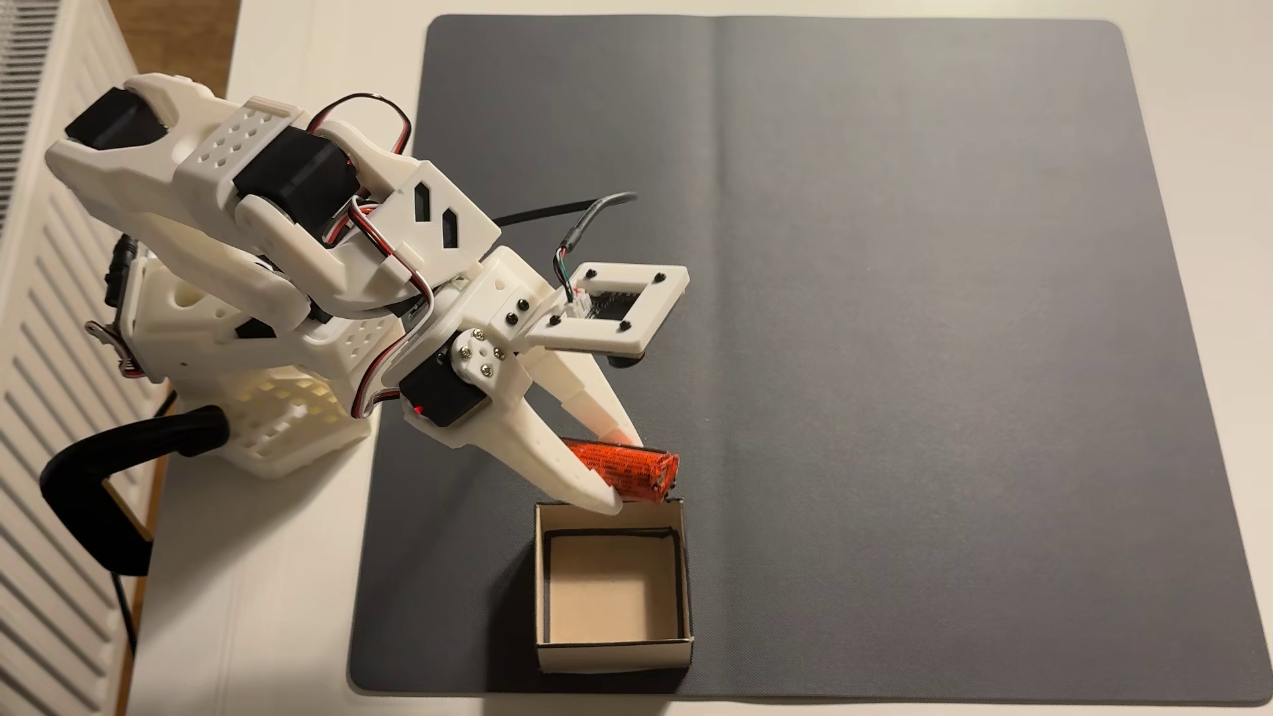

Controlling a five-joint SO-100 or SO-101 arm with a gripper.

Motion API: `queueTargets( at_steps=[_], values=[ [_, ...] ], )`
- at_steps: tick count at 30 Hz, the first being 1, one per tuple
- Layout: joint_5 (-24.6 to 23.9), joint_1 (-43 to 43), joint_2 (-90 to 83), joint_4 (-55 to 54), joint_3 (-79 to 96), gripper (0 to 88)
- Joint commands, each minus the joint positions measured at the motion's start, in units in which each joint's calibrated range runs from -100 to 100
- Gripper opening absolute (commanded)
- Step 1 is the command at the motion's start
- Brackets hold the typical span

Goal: Pick the red object and place it in the box

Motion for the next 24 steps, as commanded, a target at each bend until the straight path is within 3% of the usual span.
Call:
queueTargets(
  at_steps=[1,5,13,21,24],
  values=[
    [0.3,-0.1,-0.5,-0.5,-0.2,2.9],
    [0.3,-0.1,-0.5,-0.5,-0.1,3.4],
    [-0.3,-0.1,-0.4,-0.6,0.1,16.8],
    [-0.4,-0.7,-0.4,-0.7,-0.5,20.7],
    [-2.7,-1.8,-0.4,-0.7,-1.6,20.6]
  ],
)
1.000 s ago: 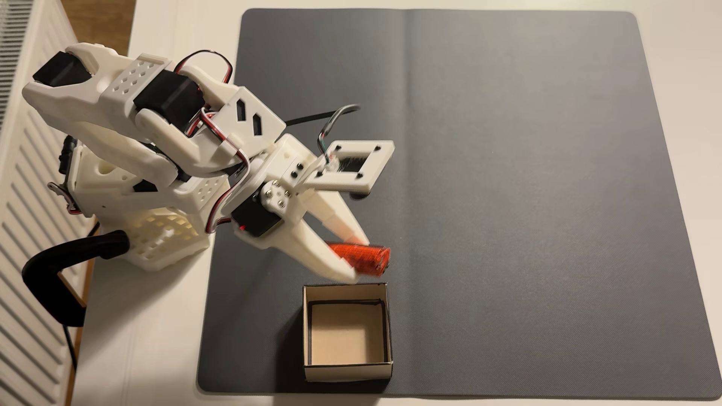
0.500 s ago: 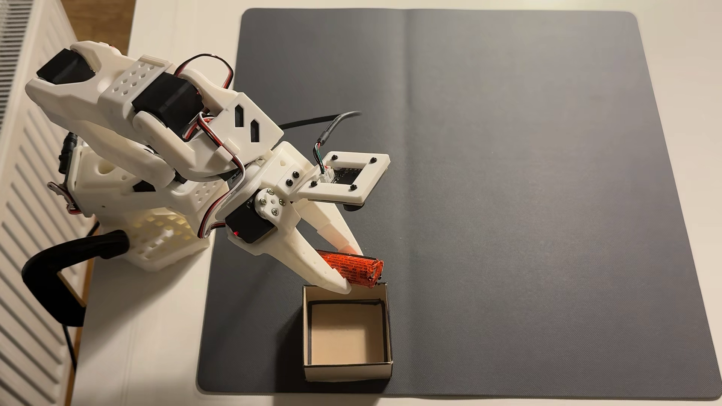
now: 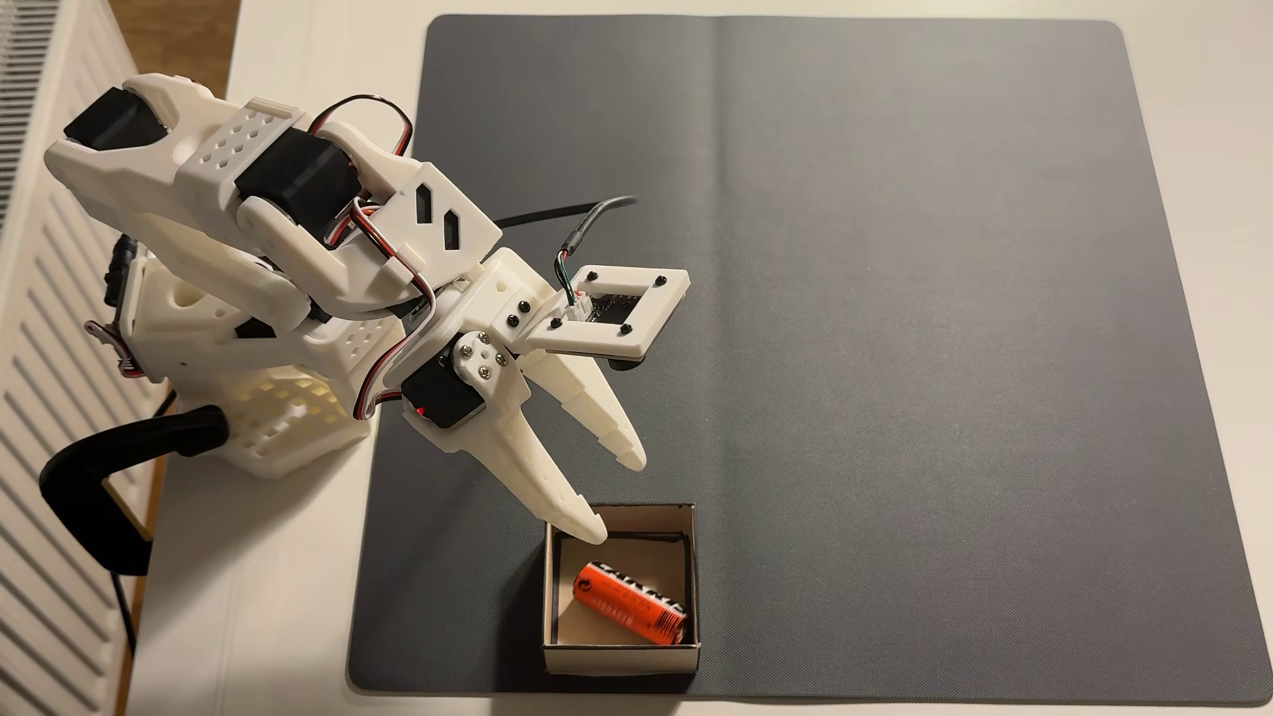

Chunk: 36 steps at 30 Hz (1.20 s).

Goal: Pick the red object and place it in the box

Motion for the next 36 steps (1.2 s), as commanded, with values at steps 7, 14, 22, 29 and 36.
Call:
queueTargets(
  at_steps=[7,14,22,29,36],
  values=[
    [-9.8,-14.4,-0.5,-2.3,-6.4,1.8],
    [-10.1,-26.3,-0.5,-3.0,-4.7,0.7],
    [-10.0,-29.9,-0.5,-3.0,9.1,0.8],
    [-9.9,-29.5,-0.1,-1.4,12.1,0.8],
    [-9.9,-29.5,-0.4,11.8,12.1,0.8]
  ],
)
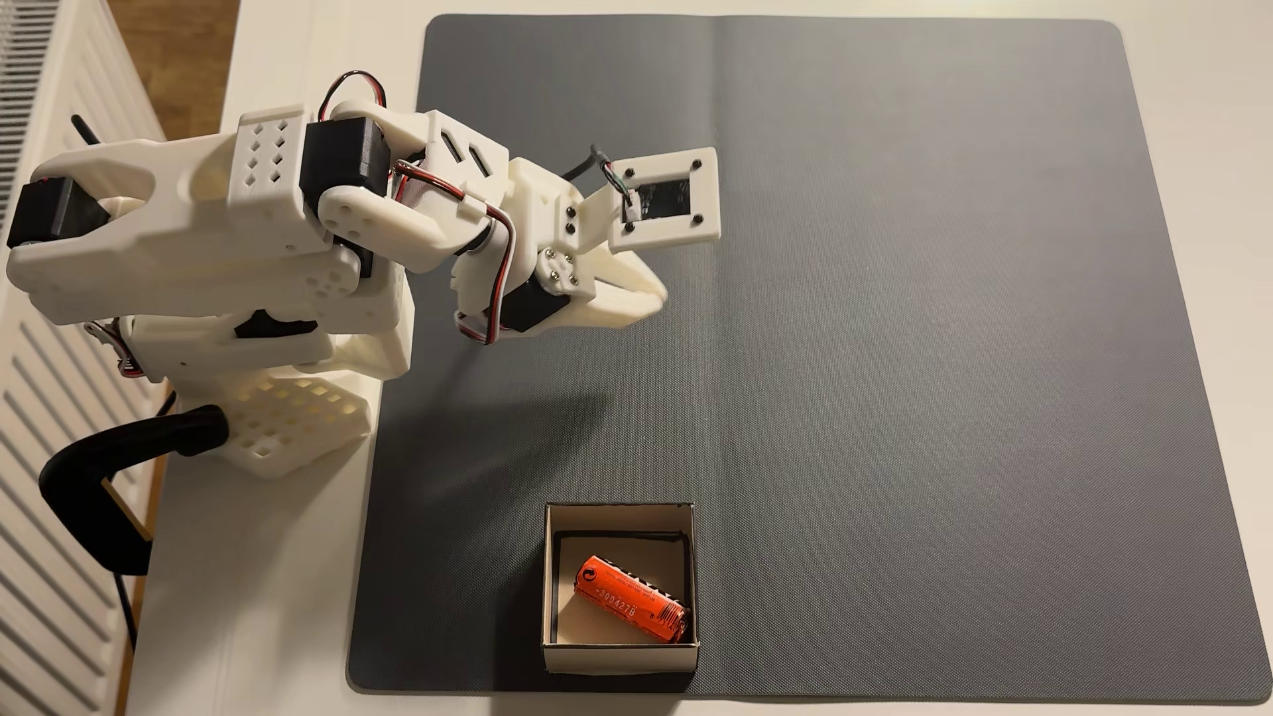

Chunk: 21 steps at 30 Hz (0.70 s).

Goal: Pick the red object and place it in the box

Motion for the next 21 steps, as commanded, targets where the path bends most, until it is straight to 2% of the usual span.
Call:
queueTargets(
  at_steps=[1,9,21],
  values=[
    [0.3,0.0,-0.3,6.1,0.8,0.8],
    [0.3,3.0,-0.3,16.2,0.8,0.8],
    [0.3,5.2,-0.1,16.9,0.8,0.7]
  ],
)
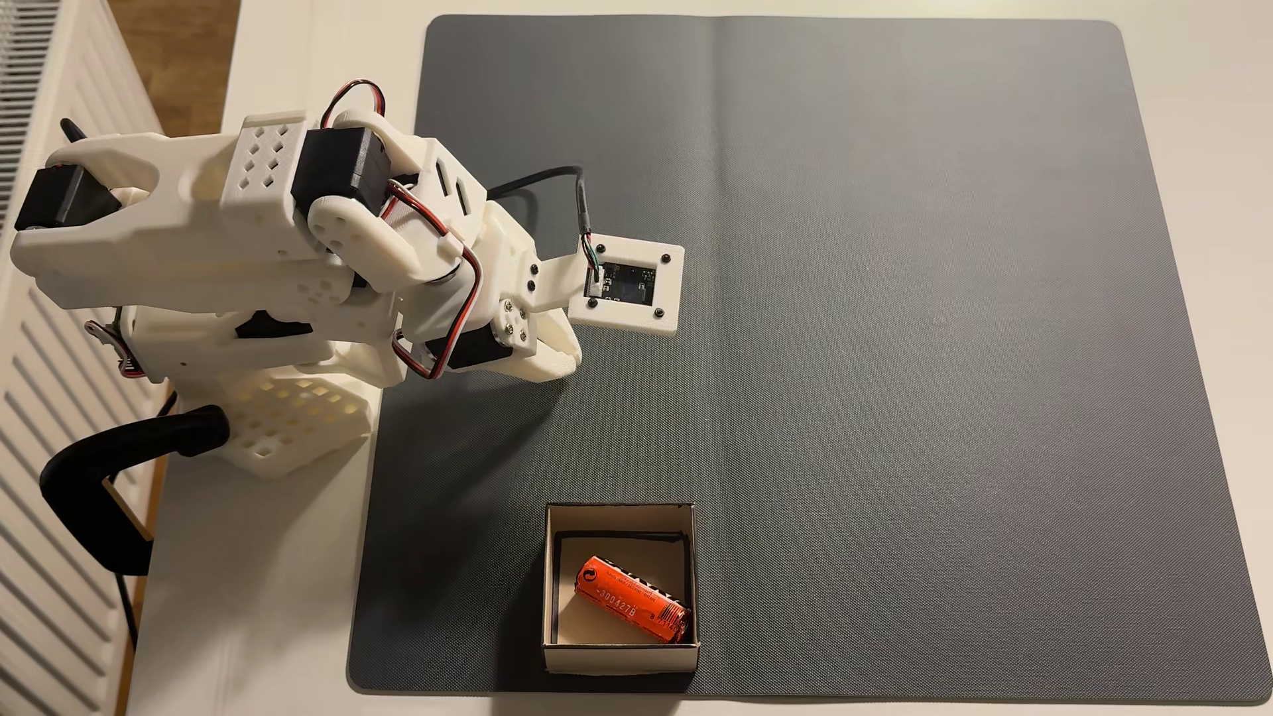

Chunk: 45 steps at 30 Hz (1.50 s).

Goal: Pick the red object and place it in the box

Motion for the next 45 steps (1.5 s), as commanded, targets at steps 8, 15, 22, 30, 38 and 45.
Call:
queueTargets(
  at_steps=[8,15,22,30,38,45],
  values=[
    [-0.2,-3.3,0.8,0.6,0.7,0.7],
    [-0.2,-4.5,0.9,0.7,0.7,0.7],
    [-0.2,-4.5,0.9,0.7,0.7,0.7],
    [-0.2,-6.8,1.0,0.7,0.7,0.7],
    [-0.2,-6.8,0.9,0.7,0.7,0.7],
    [-0.2,-6.7,0.9,0.7,0.7,0.7]
  ],
)
